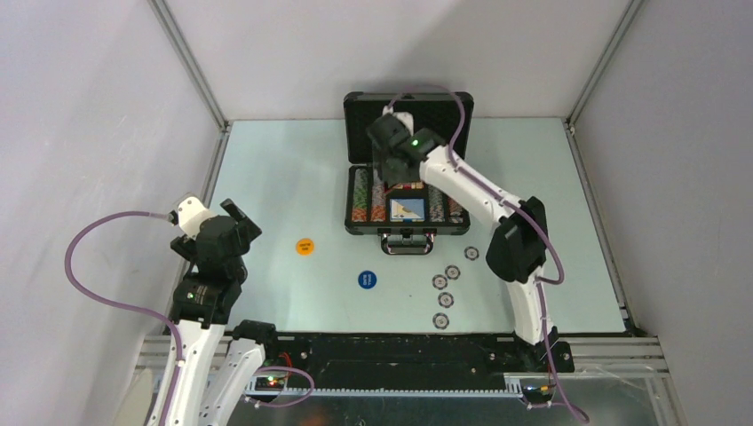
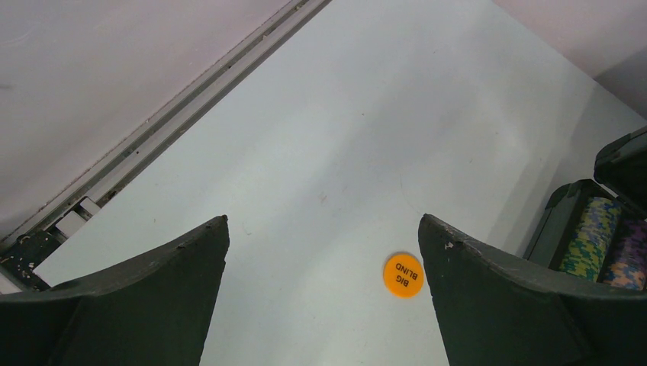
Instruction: Pack up texas hold em set
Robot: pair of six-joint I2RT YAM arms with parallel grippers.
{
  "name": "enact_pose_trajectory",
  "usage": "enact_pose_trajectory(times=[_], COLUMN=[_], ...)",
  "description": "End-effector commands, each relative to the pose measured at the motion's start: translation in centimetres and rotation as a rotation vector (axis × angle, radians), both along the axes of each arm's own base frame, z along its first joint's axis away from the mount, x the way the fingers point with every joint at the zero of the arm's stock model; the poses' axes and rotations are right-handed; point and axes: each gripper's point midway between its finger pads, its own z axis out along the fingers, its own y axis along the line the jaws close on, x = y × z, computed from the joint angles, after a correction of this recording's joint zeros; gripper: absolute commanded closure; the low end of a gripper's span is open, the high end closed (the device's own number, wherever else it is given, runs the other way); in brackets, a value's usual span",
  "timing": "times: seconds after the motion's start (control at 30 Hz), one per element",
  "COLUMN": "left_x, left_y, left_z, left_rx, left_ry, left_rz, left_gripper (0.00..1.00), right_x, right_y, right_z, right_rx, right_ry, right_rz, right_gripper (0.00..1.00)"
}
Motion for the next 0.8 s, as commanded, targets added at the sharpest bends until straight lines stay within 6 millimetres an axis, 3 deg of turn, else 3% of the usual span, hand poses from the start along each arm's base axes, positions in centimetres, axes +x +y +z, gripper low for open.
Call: enact_pose_trajectory(times=[0.0, 0.17, 0.33, 0.77], left_x=[0.2, 0.2, 0.3, 0.4], left_y=[0.1, 0.1, 0.1, 0.1], left_z=[1.7, 1.7, 1.6, 1.5], left_rx=[0.003, 0.006, 0.007, 0.008], left_ry=[-0.038, -0.035, -0.031, -0.023], left_rz=[0.004, 0.008, 0.007, 0.004], left_gripper=[0.02, 0.02, 0.02, 0.02], right_x=[4.1, 8.3, 10.6, 12.1], right_y=[-1.6, -3.2, -4.4, -4.7], right_z=[1.8, 1.4, 0.3, -3.7], right_rx=[-0.005, 0.030, 0.050, 0.062], right_ry=[-0.039, -0.045, -0.041, 0.019], right_rz=[0.001, -0.032, -0.050, -0.050], right_gripper=[0.40, 0.41, 0.40, 0.39])
